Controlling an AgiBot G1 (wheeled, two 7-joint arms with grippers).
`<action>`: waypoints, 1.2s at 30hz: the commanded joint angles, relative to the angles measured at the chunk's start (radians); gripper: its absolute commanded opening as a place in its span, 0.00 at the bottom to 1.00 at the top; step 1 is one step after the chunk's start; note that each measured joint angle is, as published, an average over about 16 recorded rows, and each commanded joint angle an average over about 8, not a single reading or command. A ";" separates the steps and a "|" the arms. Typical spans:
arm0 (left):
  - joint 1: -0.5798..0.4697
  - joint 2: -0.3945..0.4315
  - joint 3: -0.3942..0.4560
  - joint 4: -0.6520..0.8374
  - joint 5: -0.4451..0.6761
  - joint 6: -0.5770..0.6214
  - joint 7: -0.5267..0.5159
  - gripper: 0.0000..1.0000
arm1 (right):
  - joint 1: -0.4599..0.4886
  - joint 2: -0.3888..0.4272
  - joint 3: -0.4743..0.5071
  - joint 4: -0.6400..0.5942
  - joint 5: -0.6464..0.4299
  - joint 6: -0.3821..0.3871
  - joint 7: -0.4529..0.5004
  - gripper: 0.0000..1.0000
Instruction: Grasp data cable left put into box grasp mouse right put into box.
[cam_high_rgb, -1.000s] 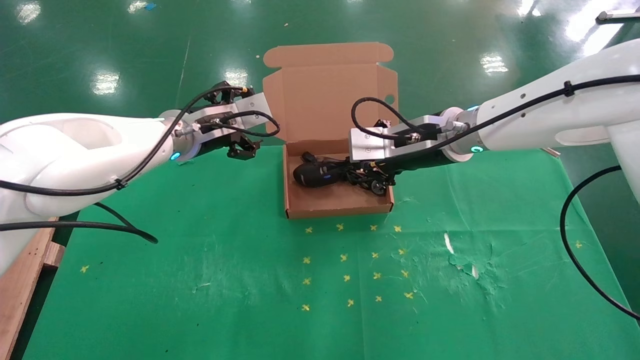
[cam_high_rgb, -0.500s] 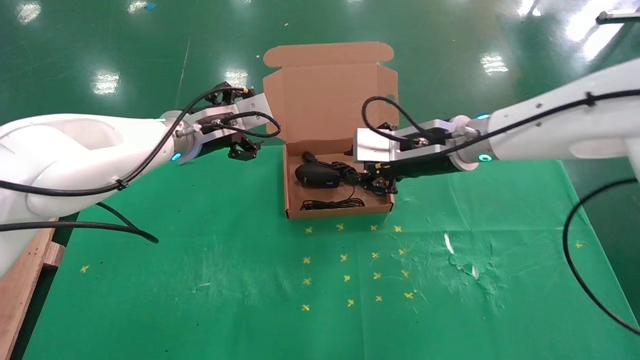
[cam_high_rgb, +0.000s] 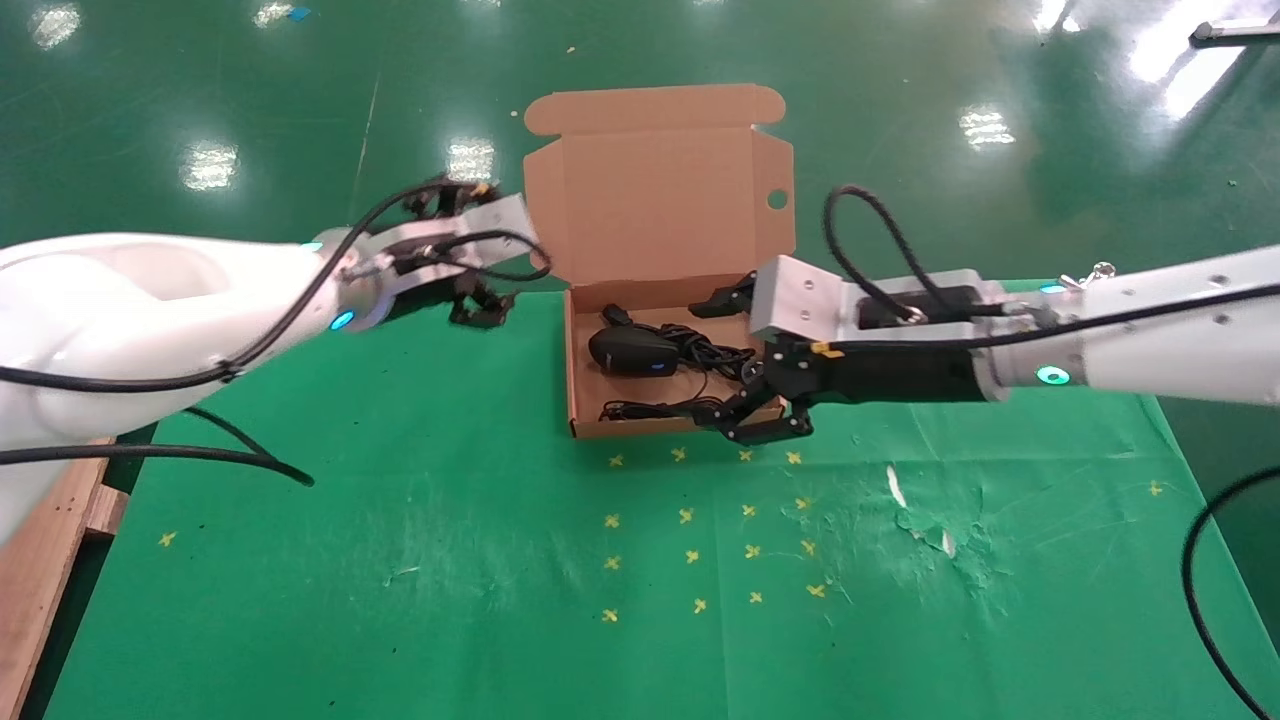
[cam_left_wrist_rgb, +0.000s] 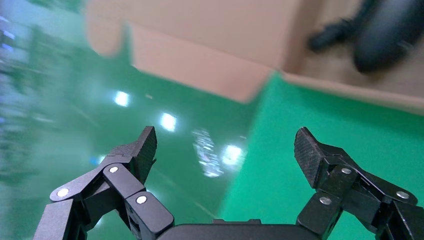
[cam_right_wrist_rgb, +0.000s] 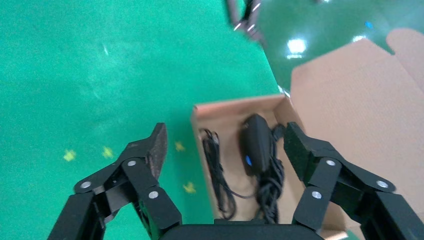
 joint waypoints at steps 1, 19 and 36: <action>0.011 -0.011 -0.017 -0.004 -0.037 0.018 0.016 1.00 | -0.020 0.021 0.014 0.019 0.037 -0.011 0.012 1.00; 0.151 -0.156 -0.244 -0.054 -0.540 0.262 0.225 1.00 | -0.202 0.206 0.136 0.194 0.370 -0.109 0.120 1.00; 0.285 -0.293 -0.458 -0.101 -1.015 0.494 0.424 1.00 | -0.370 0.378 0.249 0.356 0.681 -0.201 0.221 1.00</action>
